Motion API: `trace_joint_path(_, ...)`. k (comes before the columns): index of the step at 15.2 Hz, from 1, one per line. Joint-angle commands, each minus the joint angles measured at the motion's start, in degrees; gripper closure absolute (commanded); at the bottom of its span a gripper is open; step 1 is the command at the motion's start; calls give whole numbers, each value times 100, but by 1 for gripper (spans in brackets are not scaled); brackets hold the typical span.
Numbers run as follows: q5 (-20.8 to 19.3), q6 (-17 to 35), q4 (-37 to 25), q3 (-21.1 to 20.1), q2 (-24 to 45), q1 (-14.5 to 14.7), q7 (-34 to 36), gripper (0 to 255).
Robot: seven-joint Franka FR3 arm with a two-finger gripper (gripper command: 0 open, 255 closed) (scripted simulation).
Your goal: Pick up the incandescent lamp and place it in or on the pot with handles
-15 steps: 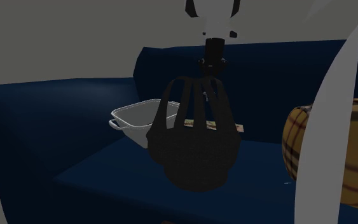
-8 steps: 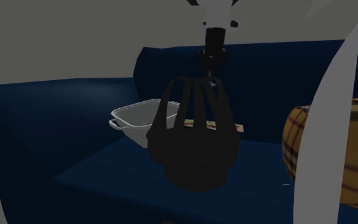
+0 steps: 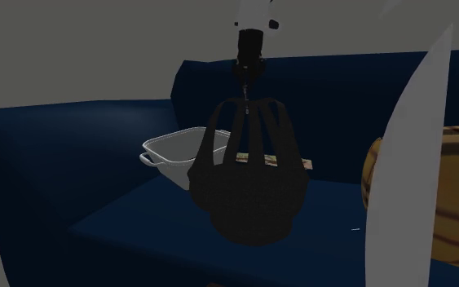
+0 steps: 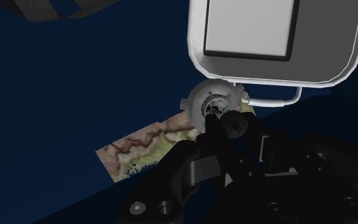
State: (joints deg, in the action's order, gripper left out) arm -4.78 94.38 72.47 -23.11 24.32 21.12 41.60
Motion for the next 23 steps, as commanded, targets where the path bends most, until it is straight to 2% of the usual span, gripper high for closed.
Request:
trace_joint_path(1, -27, -24, -43, -62, 9, 182, 243, 255)
trace_joint_path(7, -147, -142, -323, -237, 151, 776, 965, 255)
trace_joint_path(13, -364, -418, -1017, -359, 555, 1498, 1681, 255)
trace_joint_path(23, -301, 463, 49, -358, 379, 1318, 1658, 255)
